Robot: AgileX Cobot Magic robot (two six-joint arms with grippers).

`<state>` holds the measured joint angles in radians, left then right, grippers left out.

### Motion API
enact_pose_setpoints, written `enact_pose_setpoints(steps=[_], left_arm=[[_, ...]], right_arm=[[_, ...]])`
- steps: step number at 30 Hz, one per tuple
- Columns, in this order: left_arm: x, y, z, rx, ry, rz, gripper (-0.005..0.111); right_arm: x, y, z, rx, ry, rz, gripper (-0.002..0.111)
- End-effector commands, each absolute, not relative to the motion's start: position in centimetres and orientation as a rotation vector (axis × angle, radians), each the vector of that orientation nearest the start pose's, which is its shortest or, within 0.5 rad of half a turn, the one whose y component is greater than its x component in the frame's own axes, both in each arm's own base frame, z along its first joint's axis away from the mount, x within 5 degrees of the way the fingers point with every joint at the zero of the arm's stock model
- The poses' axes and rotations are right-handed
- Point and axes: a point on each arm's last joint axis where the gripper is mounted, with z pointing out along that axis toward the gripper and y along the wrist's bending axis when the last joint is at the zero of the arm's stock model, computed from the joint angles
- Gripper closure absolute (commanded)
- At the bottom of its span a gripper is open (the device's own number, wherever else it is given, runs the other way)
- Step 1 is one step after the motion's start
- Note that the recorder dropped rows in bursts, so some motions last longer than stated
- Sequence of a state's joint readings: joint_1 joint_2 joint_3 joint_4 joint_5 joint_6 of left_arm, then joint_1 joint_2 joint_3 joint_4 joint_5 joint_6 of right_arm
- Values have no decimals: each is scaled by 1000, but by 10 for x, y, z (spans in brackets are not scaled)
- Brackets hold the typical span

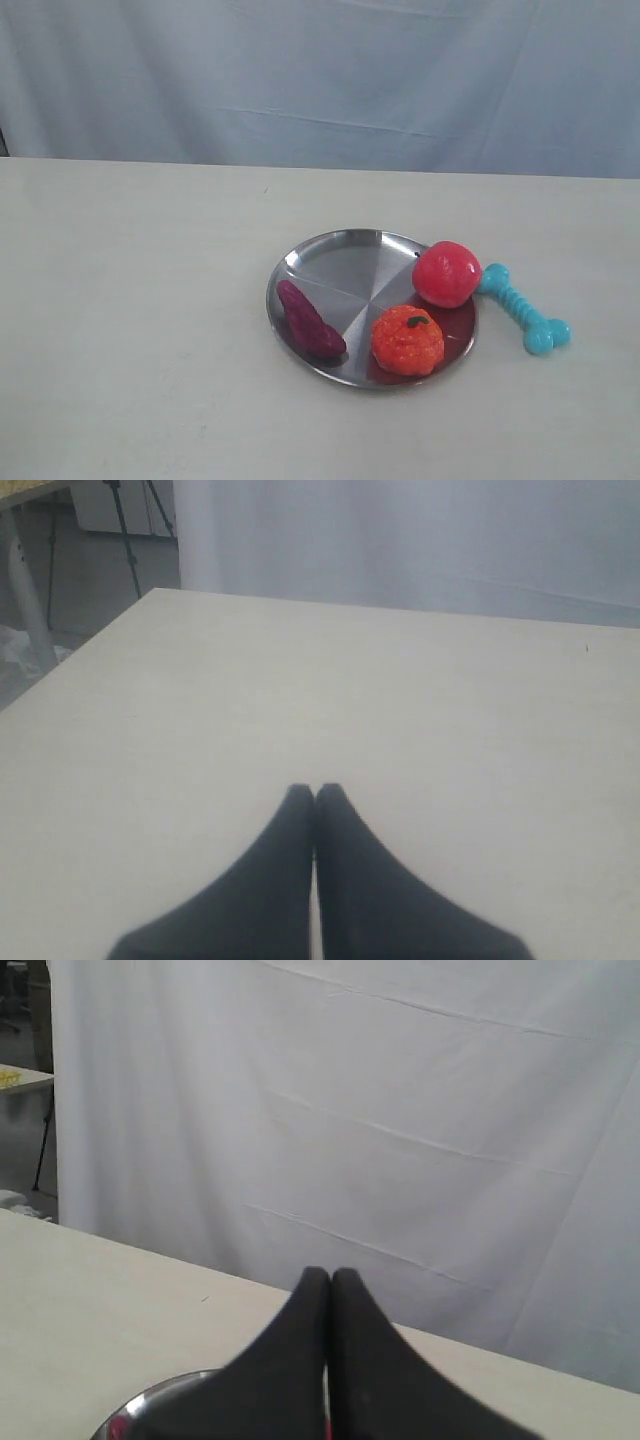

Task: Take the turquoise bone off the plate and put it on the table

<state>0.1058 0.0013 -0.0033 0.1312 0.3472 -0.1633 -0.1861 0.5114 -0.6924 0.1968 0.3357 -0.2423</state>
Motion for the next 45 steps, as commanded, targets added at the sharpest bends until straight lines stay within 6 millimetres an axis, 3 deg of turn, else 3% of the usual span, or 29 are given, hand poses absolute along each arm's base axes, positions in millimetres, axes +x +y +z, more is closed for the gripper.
enact_pose_setpoints(steps=[1, 7, 32, 36, 45], left_arm=[[53, 9, 182, -161, 1820, 83, 107], [53, 9, 182, -161, 1820, 83, 107], [53, 9, 182, -161, 1820, 83, 107], [53, 9, 182, -161, 1820, 83, 107], [53, 9, 182, -161, 1820, 83, 107]], right_arm=[[58, -4, 349, 101, 1559, -76, 109], [11, 6, 321, 130, 1464, -10, 109], [13, 7, 315, 123, 1517, -3, 109], [20, 1, 301, 100, 1532, -114, 109], [43, -6, 255, 112, 1529, -144, 109]])
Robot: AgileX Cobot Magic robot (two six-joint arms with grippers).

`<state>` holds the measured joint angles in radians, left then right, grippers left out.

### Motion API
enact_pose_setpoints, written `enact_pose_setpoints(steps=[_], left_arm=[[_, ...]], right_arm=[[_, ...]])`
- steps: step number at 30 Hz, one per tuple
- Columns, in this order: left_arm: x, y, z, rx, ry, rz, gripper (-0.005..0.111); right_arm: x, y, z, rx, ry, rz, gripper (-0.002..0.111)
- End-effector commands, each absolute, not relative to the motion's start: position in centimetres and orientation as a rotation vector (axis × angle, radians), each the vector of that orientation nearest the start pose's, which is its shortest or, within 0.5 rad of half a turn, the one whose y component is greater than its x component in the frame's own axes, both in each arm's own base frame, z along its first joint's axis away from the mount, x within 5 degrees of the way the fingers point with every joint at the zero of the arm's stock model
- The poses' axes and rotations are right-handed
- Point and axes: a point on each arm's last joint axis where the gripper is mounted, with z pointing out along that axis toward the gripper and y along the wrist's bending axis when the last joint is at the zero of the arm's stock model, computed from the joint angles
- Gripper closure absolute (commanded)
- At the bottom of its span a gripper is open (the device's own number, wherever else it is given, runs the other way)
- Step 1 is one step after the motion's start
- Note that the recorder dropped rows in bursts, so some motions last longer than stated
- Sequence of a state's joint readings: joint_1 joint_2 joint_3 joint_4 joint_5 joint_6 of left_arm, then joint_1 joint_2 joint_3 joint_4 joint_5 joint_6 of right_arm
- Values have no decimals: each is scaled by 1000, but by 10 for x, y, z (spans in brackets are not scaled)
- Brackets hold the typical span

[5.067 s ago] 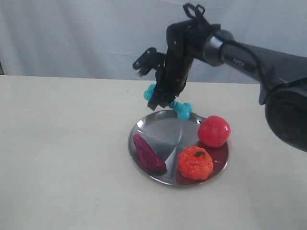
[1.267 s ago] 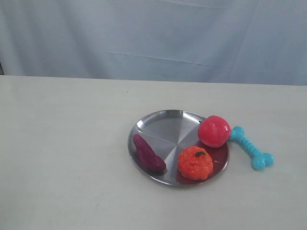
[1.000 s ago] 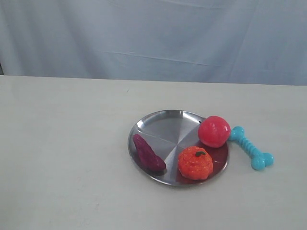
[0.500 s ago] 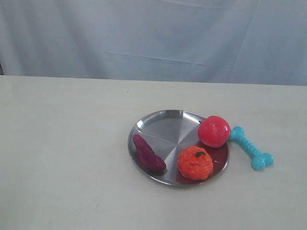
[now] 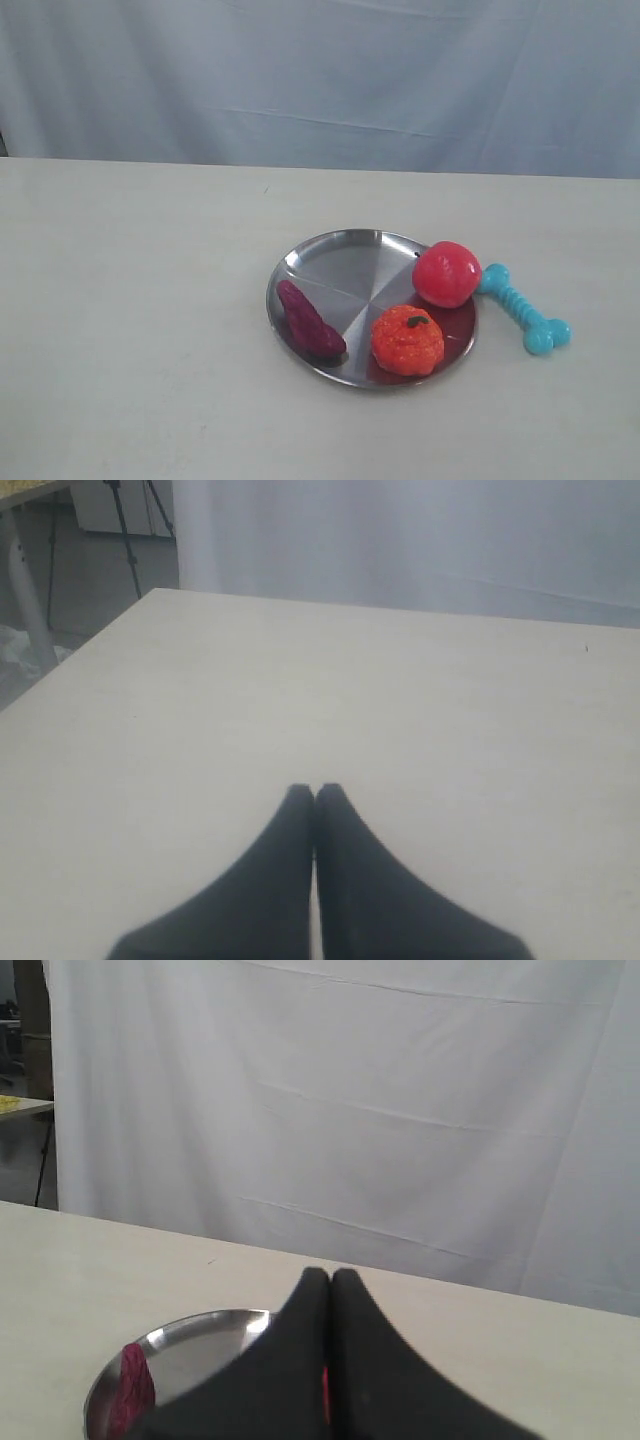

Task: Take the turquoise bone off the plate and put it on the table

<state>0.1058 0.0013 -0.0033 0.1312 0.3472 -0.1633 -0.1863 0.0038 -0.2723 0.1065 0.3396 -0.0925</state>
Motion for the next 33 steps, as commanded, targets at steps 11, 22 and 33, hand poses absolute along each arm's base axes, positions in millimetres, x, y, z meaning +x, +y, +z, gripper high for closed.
enact_pose_setpoints(steps=[11, 22, 33], left_arm=[[53, 9, 182, -158, 1821, 86, 107], [53, 9, 182, -158, 1821, 86, 107], [53, 9, 182, -160, 1820, 84, 107]], right_arm=[[53, -9, 215, 89, 1613, -193, 109], [52, -14, 213, 226, 1611, -193, 109], [52, -16, 186, 258, 1776, -217, 109]])
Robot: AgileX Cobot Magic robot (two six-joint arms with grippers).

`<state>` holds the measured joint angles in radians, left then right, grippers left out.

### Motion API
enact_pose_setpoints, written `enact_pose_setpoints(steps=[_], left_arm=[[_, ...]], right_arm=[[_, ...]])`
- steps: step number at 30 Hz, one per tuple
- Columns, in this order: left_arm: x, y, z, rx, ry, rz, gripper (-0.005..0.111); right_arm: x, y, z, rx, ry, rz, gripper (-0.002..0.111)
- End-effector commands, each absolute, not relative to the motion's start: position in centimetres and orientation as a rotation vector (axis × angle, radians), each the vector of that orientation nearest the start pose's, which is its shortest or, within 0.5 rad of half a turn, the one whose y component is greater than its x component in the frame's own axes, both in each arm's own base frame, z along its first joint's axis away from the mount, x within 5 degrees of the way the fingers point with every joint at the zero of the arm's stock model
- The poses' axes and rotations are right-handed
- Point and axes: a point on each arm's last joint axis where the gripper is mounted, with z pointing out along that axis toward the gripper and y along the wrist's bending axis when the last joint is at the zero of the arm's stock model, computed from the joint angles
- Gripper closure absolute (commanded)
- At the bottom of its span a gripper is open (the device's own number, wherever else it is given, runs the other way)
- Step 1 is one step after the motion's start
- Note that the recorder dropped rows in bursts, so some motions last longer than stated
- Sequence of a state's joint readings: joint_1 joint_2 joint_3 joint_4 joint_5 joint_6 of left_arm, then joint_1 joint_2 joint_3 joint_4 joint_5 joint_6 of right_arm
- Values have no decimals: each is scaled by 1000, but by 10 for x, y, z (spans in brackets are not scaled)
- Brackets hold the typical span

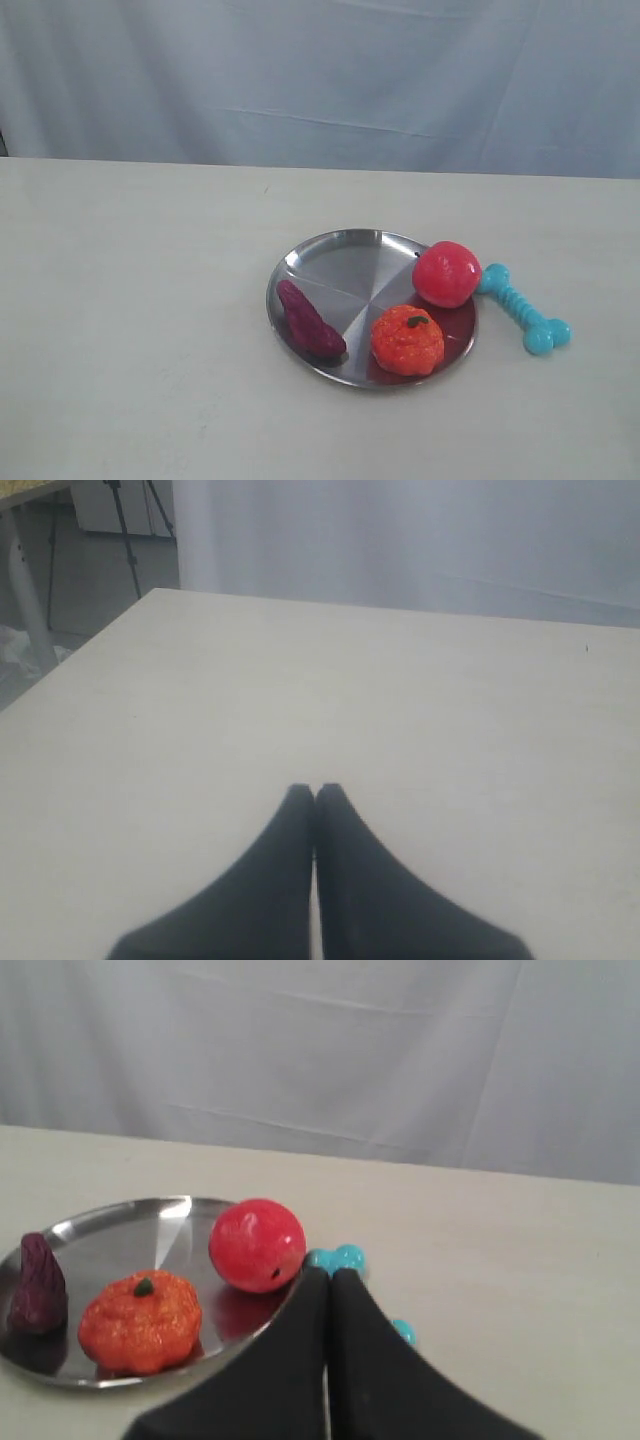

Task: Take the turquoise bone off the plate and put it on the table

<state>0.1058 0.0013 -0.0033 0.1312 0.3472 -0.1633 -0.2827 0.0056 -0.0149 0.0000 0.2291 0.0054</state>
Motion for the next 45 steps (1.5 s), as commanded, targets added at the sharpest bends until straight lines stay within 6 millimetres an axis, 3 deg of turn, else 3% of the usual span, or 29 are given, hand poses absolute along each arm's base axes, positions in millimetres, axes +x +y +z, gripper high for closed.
enact_pose_setpoints(steps=[1, 45], left_arm=[[53, 9, 182, -160, 1820, 84, 107], [53, 9, 182, -160, 1820, 84, 107]], right_arm=[[51, -16, 183, 259, 1806, -221, 109], [51, -16, 183, 258, 1802, -222, 109]])
